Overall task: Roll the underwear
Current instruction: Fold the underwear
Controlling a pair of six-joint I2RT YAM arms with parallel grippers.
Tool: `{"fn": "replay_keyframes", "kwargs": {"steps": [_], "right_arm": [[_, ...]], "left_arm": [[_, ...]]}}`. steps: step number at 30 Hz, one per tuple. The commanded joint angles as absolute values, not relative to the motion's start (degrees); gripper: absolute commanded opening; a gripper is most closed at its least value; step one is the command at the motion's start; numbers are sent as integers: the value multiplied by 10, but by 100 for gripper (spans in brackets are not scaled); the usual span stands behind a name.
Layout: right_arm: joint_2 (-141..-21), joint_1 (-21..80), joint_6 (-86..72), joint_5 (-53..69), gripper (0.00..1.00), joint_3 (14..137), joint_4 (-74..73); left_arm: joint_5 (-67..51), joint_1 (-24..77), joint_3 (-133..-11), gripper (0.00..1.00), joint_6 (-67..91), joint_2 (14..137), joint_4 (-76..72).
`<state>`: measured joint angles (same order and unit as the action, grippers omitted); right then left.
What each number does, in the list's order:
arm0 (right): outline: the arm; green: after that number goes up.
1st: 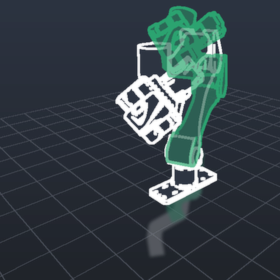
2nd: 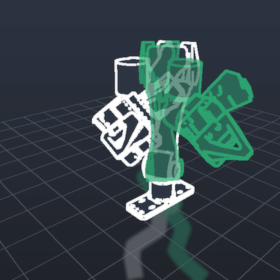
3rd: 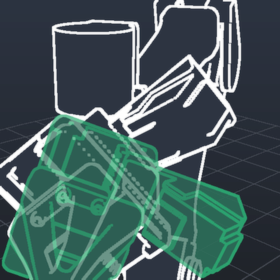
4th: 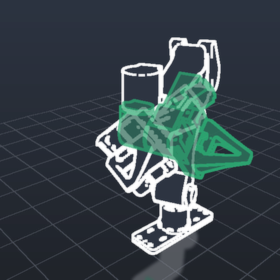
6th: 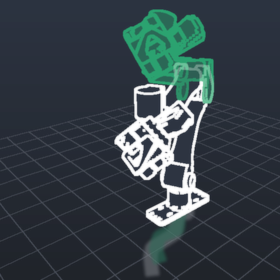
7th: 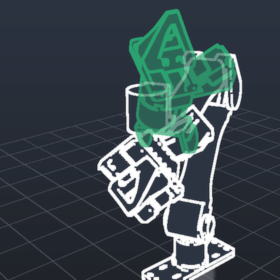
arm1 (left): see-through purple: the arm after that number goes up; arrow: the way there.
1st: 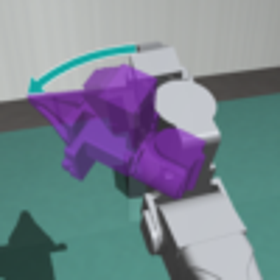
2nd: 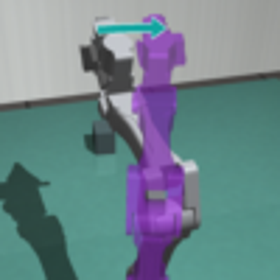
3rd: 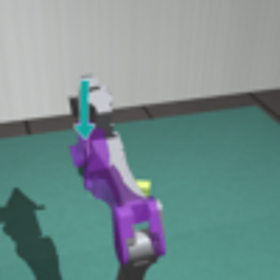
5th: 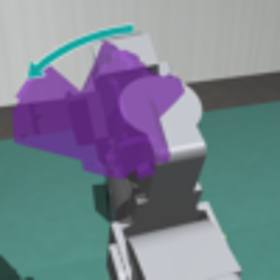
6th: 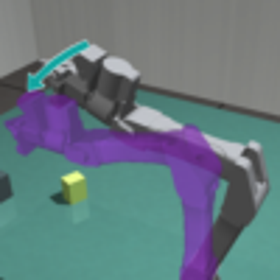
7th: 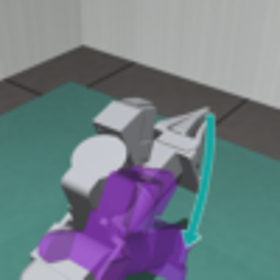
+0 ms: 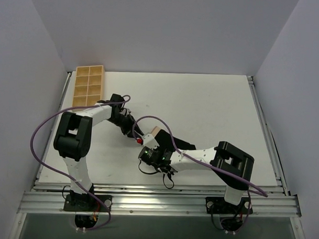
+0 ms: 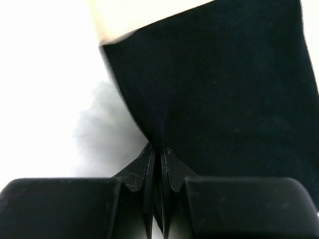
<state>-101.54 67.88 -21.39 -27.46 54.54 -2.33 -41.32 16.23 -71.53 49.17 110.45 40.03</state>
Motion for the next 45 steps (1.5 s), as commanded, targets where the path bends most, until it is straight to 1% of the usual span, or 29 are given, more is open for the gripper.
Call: {"fn": "replay_keyframes", "kwargs": {"steps": [1,2,8,13,17,25,28,35,45], "right_arm": [[-984,679,-199,-200,0,555,-27],[-984,679,-200,-190,0,554,-27],[-963,679,-212,-133,0,544,-30],[-942,679,-207,-106,0,555,-54],[-940,679,-199,-85,0,561,-76],[-921,679,-209,-69,0,538,-83],[-924,680,-210,-64,0,538,-84],[-929,676,-211,-54,0,550,-90],[-932,638,-178,-36,0,579,-127]], "left_arm": [[-424,135,-734,32,475,1075,366],[-422,129,-741,35,465,1075,373],[-388,120,-779,36,372,1083,400],[-416,137,-772,37,320,1084,346],[-454,160,-747,36,329,1080,276],[-472,200,-663,28,345,1065,184],[-474,217,-649,26,340,1068,174],[-423,244,-616,22,315,1068,180],[-389,254,-585,20,312,1087,171]]}}
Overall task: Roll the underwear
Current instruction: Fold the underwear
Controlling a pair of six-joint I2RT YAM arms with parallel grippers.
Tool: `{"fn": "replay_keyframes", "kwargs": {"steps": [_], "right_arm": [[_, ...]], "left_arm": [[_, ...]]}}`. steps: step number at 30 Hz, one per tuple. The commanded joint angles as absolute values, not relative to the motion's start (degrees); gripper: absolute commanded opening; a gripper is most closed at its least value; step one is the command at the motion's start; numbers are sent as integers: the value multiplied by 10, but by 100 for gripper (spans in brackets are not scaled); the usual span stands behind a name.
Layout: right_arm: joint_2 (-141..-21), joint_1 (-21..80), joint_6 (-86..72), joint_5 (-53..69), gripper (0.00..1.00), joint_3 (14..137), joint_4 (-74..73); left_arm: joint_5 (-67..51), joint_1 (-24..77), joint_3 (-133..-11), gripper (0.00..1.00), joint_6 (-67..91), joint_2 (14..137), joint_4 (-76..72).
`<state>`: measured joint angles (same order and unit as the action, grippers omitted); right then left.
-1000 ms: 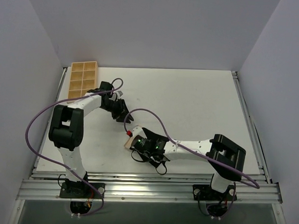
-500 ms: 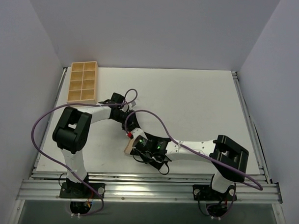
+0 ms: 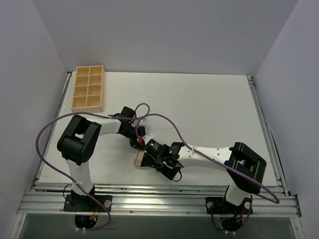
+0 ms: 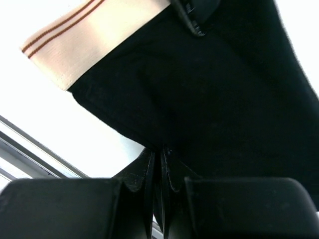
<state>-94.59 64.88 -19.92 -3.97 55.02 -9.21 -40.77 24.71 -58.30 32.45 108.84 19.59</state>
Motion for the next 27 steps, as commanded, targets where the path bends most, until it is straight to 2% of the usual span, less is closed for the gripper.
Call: {"fn": "replay_keyframes", "kwargs": {"steps": [1,14,22,27], "right_arm": [[-933,629,-175,-33,0,584,-135],[-960,555,-113,-6,0,624,-176],[-963,546,-105,34,0,620,-176],[-969,545,-105,40,0,625,-176]], "left_arm": [[-383,256,-586,20,310,1087,173],[-365,269,-604,20,310,1065,199],[-340,263,-675,31,302,1044,264],[-325,256,-711,33,294,1037,288]]}}
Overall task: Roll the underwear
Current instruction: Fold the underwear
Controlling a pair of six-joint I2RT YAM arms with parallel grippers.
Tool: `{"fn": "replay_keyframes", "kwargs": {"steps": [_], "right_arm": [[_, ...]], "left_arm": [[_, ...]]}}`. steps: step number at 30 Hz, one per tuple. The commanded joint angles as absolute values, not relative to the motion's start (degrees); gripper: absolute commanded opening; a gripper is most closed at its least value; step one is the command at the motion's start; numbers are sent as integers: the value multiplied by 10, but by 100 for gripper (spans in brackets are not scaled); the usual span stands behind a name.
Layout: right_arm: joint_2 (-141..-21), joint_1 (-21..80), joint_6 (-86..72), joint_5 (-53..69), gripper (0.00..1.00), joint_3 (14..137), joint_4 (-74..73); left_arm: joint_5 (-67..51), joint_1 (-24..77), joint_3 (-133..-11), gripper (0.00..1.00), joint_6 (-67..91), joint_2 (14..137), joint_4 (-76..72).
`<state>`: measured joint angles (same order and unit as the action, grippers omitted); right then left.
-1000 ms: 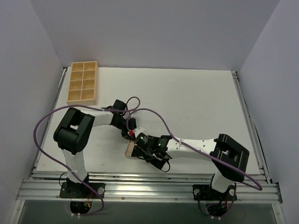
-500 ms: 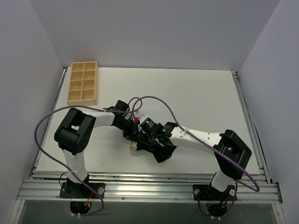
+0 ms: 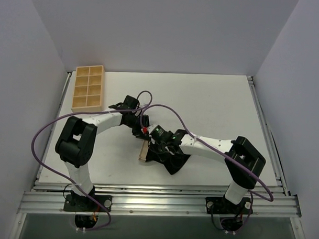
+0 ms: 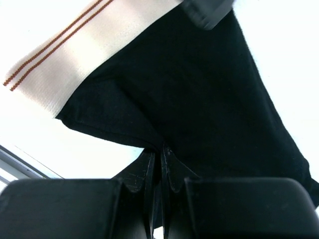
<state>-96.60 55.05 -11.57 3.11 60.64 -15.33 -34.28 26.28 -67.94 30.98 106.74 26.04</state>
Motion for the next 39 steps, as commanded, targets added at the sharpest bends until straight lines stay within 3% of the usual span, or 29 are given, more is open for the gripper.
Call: {"fn": "replay_keyframes", "kwargs": {"steps": [1,10,23,32,39], "right_arm": [[-969,545,-104,42,0,626,-176],[-958,520,-115,55,0,621,-172],[-981,452,-101,109,0,656,-188],[-972,471,-89,155,0,627,-187],[-961,497,-102,156,0,606,-176]], "left_arm": [[-321,255,-715,32,287,1039,295],[-318,255,-676,24,258,1050,283],[-301,260,-650,21,239,1081,274],[-271,247,-681,22,263,1019,255],[-283,246,-717,21,269,1056,230]]}}
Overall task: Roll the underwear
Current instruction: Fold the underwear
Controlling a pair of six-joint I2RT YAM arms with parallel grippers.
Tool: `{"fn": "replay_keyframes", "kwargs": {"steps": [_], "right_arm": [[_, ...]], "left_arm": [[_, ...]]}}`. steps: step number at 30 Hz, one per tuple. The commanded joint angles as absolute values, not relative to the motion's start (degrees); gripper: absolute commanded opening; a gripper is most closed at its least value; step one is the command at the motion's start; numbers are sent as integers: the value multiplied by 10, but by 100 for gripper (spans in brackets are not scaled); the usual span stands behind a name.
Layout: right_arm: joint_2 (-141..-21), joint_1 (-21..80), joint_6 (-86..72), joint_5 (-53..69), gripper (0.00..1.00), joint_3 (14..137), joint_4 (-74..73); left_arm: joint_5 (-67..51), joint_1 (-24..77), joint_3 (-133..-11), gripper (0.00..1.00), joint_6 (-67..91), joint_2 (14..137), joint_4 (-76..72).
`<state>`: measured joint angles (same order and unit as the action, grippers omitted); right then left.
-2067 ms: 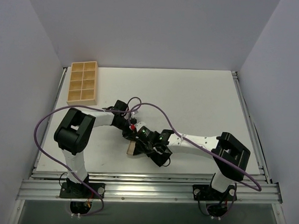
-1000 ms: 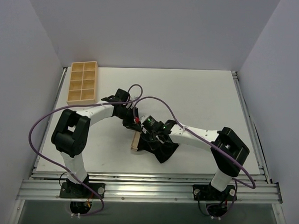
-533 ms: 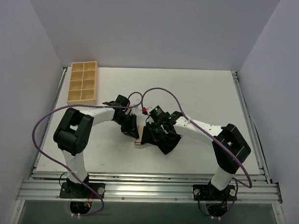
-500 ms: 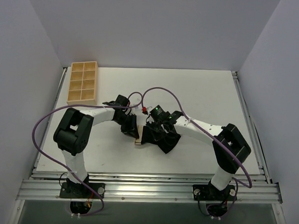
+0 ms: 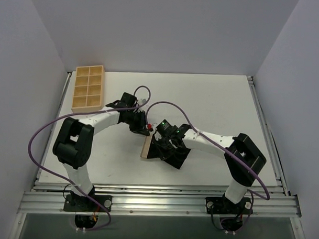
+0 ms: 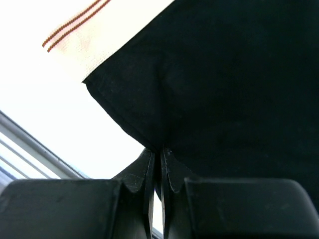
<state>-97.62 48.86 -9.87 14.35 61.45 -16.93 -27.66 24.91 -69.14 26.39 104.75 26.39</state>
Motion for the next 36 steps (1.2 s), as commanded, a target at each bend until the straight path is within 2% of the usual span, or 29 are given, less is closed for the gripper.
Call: {"fn": "replay_keyframes", "kwargs": {"steps": [1,19,36], "right_arm": [[-962,498,-104,156,0,605,-174],[-951,494,-130,156,0,620,-182],[-981,403,-136,193,0,657,-200]], "left_arm": [[-287,246,-715,21,272,1061,220],[-312,269,-614,18,267,1095,123],[-280,287,-584,17,250,1080,123]]}}
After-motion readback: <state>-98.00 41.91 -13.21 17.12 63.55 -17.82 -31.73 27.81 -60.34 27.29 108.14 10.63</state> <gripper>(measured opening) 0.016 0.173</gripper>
